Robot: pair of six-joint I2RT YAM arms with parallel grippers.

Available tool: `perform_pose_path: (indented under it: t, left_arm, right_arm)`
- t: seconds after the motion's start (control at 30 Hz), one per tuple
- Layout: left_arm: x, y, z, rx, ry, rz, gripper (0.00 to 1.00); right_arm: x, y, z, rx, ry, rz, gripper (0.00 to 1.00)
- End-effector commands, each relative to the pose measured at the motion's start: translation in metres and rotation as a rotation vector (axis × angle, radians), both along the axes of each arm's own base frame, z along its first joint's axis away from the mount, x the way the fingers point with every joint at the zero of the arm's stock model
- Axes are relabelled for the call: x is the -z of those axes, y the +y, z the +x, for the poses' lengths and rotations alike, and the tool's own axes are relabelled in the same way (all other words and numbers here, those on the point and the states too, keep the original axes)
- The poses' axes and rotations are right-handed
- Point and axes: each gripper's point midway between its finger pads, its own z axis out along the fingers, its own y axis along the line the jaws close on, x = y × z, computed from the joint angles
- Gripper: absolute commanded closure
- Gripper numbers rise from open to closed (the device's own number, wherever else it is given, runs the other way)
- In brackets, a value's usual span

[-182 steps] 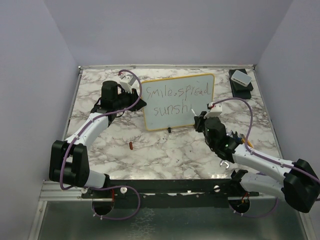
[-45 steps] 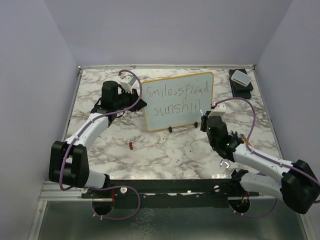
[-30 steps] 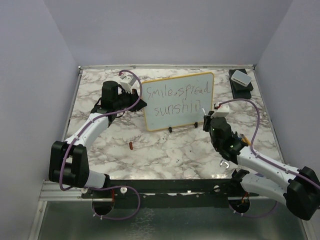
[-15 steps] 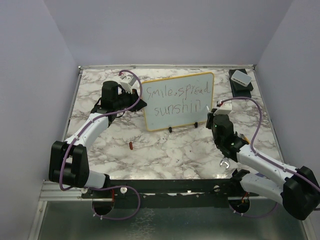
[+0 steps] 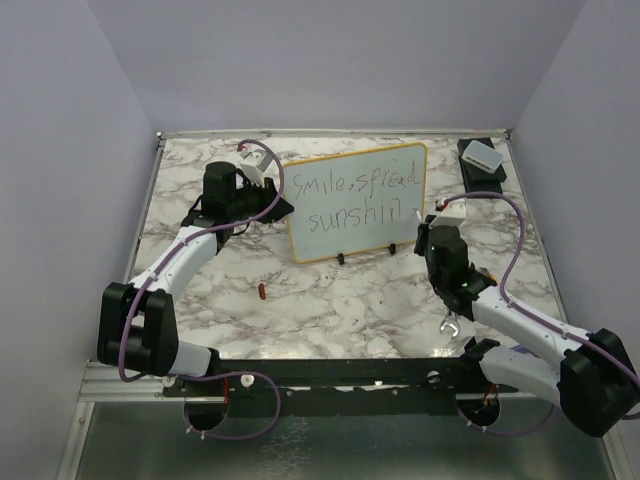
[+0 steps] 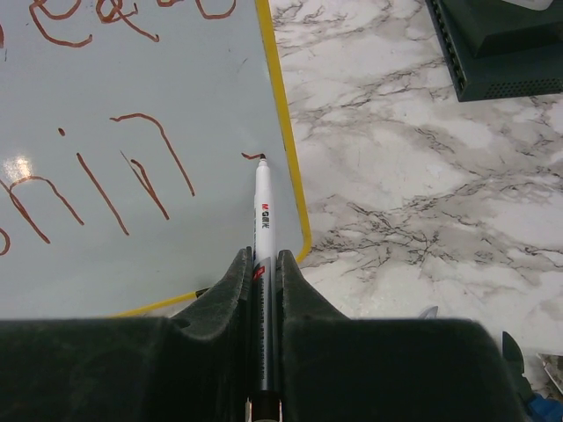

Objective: Write a sentence on the whiteboard

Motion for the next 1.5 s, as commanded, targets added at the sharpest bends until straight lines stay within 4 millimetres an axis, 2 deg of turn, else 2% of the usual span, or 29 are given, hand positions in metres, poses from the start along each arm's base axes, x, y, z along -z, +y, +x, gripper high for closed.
perform_pose_path:
  t: [0.0,0.33,0.47,0.77,1.07,1.47]
  left_arm:
    - [0.000,0.004,0.001,-0.025,-0.008,0.016,0.92]
    - [0.000,0.004,0.001,-0.025,-0.008,0.016,0.91]
    - [0.000,0.004,0.001,-0.026,-0.007,0.015,0.92]
    - [0.000,0.004,0.001,-0.025,-0.008,0.016,0.92]
    - [0.000,0.004,0.001,-0.026,-0.007,0.016,0.91]
    - [-0.001,0.004,0.001,-0.026,-0.010,0.016,0.91]
  right_arm:
    - [-0.019,0.000,0.007,0.009,-0.050,0.015,0.99]
    - [-0.039,0.012,0.017,-0.049,-0.096,0.018,0.99]
    - [-0.034,0.021,0.017,-0.089,-0.082,0.029,0.99]
    - [-0.005,0.035,0.007,-0.165,0.006,0.066,0.99]
    - [0.018,0.019,0.000,-0.064,0.071,0.075,0.99]
    - [0.019,0.001,0.002,0.031,0.074,0.030,0.99]
